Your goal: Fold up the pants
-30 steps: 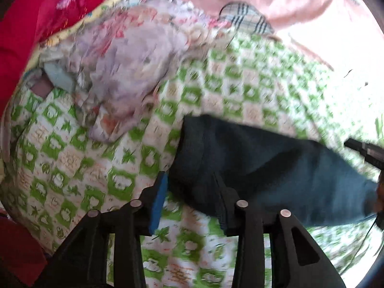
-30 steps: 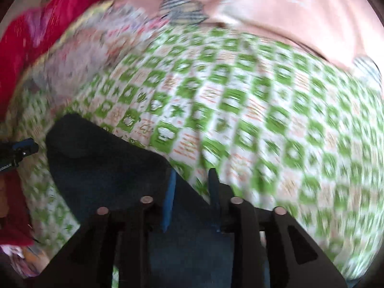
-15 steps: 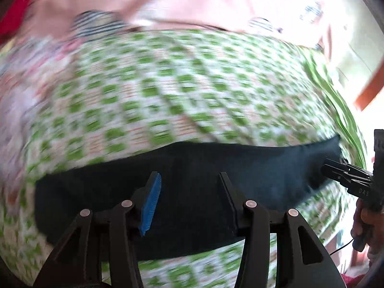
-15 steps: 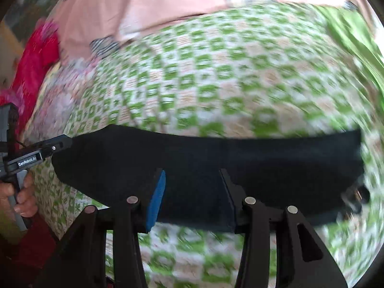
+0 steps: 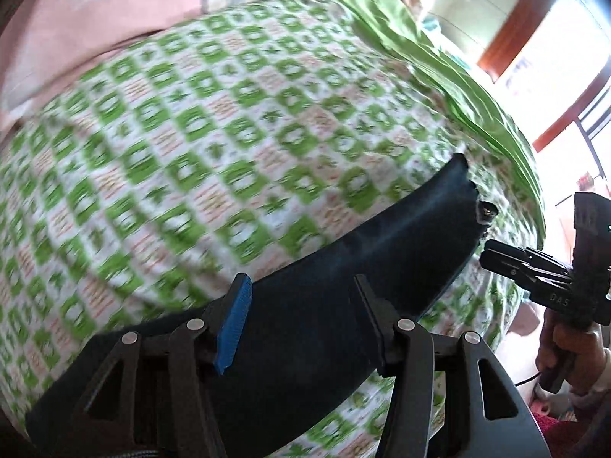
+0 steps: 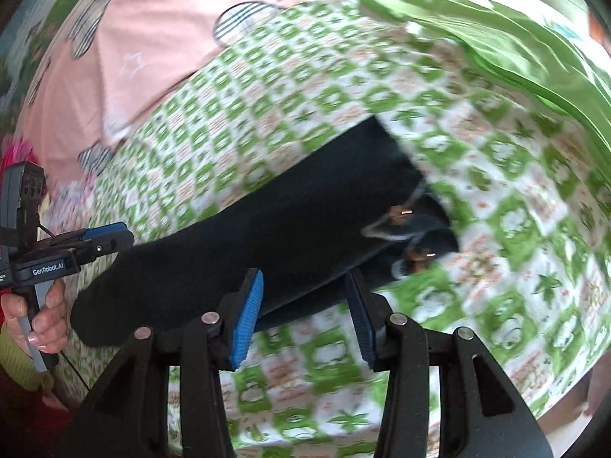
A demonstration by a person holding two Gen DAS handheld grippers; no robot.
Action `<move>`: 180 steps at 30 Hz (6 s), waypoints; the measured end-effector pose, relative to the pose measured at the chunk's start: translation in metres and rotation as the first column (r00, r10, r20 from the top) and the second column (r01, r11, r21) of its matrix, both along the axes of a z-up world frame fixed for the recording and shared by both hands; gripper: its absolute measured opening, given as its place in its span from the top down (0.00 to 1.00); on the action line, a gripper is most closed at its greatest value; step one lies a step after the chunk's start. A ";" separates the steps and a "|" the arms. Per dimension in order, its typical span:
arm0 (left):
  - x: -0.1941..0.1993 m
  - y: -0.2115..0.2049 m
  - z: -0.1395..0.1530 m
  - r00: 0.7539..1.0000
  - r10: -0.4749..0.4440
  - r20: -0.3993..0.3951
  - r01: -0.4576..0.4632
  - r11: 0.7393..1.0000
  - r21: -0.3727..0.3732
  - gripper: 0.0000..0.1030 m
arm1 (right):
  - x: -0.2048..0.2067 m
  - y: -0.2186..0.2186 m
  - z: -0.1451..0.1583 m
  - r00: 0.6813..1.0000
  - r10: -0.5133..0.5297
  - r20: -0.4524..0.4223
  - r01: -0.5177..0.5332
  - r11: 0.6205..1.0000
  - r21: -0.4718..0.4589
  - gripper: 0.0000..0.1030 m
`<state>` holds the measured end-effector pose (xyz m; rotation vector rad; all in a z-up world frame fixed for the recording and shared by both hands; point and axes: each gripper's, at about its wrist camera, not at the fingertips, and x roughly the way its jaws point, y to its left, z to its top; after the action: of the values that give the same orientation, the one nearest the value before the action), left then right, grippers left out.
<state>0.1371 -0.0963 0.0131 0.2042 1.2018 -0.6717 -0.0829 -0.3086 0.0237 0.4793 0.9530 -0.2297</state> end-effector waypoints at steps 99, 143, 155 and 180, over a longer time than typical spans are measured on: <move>-0.025 0.122 -0.072 0.932 0.281 -0.230 -0.327 0.925 -0.194 0.94 | 0.103 0.188 -0.052 0.624 0.781 0.003 -0.765 0.610 0.206 0.73; -0.175 0.386 -0.069 0.244 0.903 -0.354 -0.968 0.203 -0.149 0.41 | 0.230 0.387 -0.042 0.234 0.971 -0.039 -0.952 0.237 0.192 0.59; -0.161 0.422 -0.095 0.129 0.897 -0.422 -0.990 0.095 -0.101 0.41 | 0.268 0.465 -0.078 0.042 0.992 -0.116 -0.972 0.068 0.227 0.59; -0.137 0.420 -0.079 0.184 0.929 -0.322 -0.980 0.147 -0.137 0.84 | 0.270 0.503 -0.082 -0.051 0.993 -0.109 -0.972 -0.024 0.234 0.81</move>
<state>0.0000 0.3242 -0.0656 -0.9337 1.0710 0.3464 0.1867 0.1949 -0.0580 -0.3345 1.3547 1.2206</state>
